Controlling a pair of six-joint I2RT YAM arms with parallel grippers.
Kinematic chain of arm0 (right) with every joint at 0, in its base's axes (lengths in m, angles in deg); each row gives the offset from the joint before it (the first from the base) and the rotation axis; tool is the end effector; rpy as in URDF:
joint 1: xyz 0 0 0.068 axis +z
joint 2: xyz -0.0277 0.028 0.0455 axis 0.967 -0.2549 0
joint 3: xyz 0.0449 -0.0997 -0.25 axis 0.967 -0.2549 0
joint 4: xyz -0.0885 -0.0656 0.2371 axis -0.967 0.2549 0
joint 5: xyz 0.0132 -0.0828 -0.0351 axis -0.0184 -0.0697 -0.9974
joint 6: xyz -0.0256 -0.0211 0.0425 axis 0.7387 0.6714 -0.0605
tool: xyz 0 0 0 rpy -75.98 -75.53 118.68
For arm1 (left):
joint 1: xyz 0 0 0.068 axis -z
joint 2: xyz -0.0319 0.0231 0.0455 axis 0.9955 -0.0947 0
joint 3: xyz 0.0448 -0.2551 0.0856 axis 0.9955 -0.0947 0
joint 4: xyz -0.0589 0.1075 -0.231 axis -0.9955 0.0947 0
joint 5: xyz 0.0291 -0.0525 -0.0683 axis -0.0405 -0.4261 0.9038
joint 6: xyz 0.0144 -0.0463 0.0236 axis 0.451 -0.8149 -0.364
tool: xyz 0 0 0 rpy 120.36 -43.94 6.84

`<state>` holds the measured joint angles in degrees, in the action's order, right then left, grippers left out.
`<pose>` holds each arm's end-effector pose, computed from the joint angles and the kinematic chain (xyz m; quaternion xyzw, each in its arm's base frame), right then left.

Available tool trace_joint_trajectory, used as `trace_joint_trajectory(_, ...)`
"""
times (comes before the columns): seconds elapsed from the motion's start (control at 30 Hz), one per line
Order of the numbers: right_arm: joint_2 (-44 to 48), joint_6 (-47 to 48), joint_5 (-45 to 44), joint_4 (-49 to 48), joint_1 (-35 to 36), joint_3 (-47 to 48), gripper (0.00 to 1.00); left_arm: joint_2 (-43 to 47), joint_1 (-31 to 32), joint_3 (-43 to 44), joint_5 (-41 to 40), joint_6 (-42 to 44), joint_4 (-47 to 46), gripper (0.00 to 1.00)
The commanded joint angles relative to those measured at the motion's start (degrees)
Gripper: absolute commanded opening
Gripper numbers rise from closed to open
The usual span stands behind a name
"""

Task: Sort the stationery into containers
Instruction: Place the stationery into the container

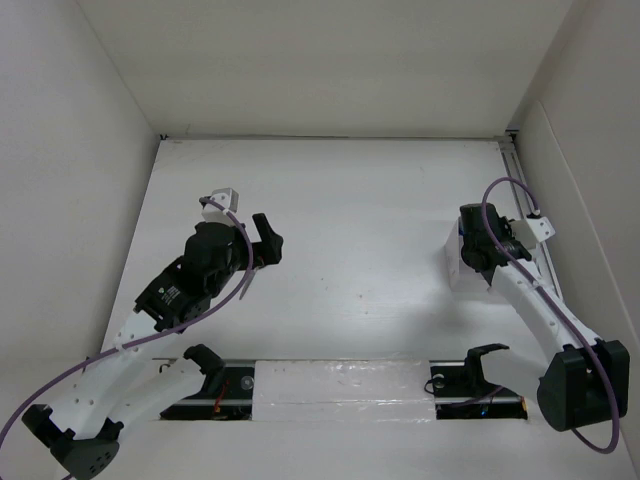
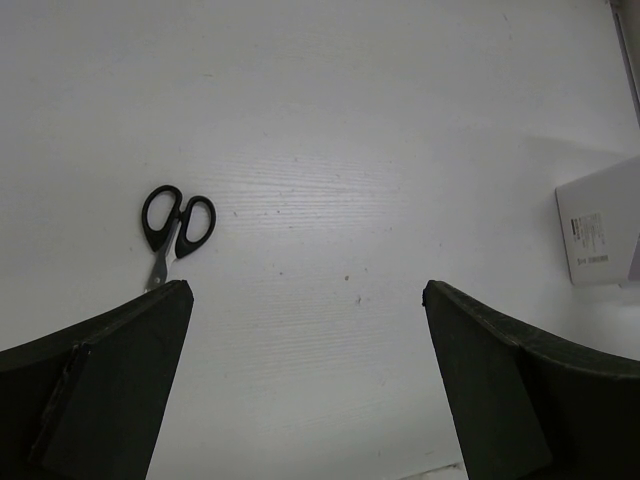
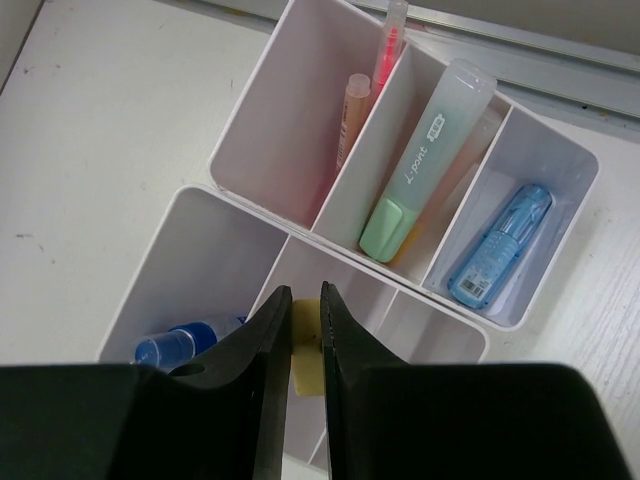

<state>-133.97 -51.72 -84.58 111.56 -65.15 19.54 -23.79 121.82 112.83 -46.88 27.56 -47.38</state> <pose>0.2138 0.0097 0.2548 0.5132 0.6888 -0.1442 0.4912 0.1343 -0.0904 0.3563 -0.0141 0.8068 -0.2247 0.5463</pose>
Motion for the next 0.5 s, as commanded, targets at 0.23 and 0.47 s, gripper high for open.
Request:
trace_joint_trajectory(0.23, -2.7, -1.0, -1.9, -1.4, -0.3, 2.4, 0.02, 1.7, -0.3, -1.1, 1.8, 1.5, -2.3, 1.0)
trace_joint_trajectory(0.47, -3.3, -1.6, -1.9, -1.9, 0.3, 2.4, 0.12, 1.7, -0.3, -1.1, 2.9, 2.0, -2.9, 1.0)
